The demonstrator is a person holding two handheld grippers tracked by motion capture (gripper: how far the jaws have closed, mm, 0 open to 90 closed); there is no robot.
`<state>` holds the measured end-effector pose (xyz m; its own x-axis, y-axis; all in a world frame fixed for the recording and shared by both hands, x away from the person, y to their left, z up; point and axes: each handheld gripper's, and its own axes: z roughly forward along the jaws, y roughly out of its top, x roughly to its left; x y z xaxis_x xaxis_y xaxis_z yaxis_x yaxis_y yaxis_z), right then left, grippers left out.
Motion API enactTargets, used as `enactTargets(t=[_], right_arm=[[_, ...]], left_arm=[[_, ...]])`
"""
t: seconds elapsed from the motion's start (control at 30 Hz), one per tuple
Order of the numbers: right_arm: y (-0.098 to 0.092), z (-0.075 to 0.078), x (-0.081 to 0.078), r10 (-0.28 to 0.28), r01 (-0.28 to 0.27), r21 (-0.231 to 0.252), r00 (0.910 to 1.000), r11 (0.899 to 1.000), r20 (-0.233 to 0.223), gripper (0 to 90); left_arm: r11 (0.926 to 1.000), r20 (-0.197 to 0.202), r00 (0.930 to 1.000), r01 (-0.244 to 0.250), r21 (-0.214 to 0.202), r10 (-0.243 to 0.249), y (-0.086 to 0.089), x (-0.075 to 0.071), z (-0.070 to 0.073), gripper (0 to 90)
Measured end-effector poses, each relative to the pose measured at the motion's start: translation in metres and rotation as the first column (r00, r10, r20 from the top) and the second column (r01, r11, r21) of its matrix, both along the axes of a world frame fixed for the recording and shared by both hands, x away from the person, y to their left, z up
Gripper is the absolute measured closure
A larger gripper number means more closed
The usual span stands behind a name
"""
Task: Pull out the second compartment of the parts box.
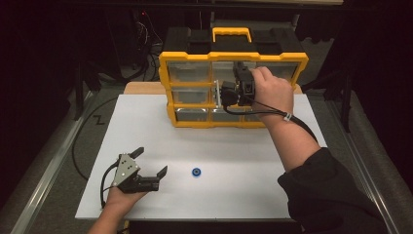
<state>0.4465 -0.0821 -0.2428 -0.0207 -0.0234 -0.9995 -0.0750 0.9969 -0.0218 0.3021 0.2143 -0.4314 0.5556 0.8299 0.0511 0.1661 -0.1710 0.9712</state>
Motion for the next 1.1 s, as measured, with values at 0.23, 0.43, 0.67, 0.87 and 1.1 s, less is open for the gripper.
enactTargets(t=[0.23,0.43,0.67,0.87,1.1], right_arm=[[0.001,-0.001,-0.001,0.003,-0.002,-0.021,0.9999,1.0,0.01,80.2],[0.001,-0.003,-0.007,0.001,0.0,-0.022,0.9997,1.0,0.023,80.4],[0.001,-0.003,-0.016,0.004,-0.003,-0.019,0.9996,1.0,0.027,80.5],[0.0,-0.005,-0.025,0.009,-0.009,-0.01,0.9995,1.0,0.031,80.6],[-0.001,-0.005,-0.035,0.011,-0.011,-0.009,0.9995,1.0,0.03,80.6]], left_arm=[[1.0,0.003,1.0,-0.003,-0.003,0.003,0.0,0.0,0.0,0.0],[1.0,0.005,1.0,-0.003,0.001,0.003,0.001,0.0,0.0,0.0],[1.0,0.007,1.0,-0.006,-0.004,0.006,0.001,0.0,0.001,0.0],[1.0,0.01,0.9999,-0.007,-0.006,0.007,0.001,0.0,0.001,0.0],[0.9999,0.01,0.9999,-0.01,-0.009,0.011,0.001,0.0,0.001,0.0]])
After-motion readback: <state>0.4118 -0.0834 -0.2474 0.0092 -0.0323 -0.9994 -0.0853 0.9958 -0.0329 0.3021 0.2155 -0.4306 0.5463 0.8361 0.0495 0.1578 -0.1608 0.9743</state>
